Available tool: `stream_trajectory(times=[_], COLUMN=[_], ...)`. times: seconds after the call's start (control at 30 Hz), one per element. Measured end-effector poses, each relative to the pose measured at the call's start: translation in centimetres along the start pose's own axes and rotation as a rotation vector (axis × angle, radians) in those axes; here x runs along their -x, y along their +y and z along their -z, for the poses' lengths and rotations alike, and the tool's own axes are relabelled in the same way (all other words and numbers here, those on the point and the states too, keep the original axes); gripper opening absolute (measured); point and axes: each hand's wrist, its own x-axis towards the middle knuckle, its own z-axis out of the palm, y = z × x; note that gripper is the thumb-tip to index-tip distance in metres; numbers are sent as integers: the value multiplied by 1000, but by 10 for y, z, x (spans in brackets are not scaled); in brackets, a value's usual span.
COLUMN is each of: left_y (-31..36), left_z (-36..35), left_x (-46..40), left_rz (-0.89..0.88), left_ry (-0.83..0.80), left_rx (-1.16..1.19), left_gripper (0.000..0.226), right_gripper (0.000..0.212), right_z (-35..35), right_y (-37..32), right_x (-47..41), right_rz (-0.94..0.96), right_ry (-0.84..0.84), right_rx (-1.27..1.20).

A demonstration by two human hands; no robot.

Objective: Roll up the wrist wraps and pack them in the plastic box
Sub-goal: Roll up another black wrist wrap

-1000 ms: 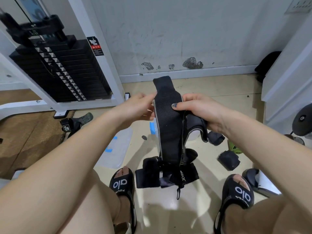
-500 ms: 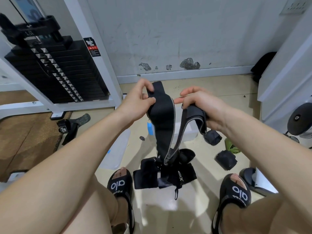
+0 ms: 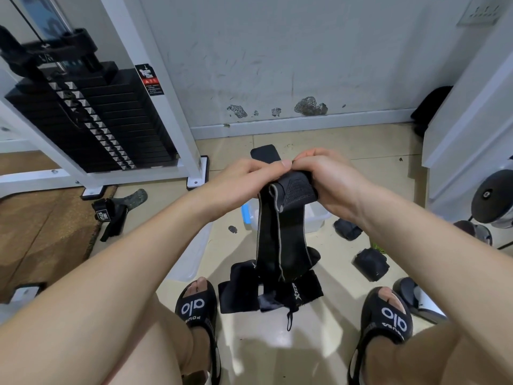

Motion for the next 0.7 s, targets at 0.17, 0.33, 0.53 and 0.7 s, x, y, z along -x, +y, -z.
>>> stream_trajectory(times=[0.17,0.33,0.53,0.7], left_y=[1,0,-4,3], left_z=[0,7,22,19], left_x=[0,-3,-6,0], left_rz=[-20,-29,3,-43], left_ry=[53,154,337,294], left_rx=[17,160,168,210], left_gripper=[36,25,25,27], right_gripper=[7,16,74,60], right_z=[-1,-1,2,5], right_y=[1,-1,6,8], right_x=[0,5,9,11], right_rz=[3,-49,-228,-71], right_ry=[-3,-88,-156,-222], right_rx=[9,21,670,826])
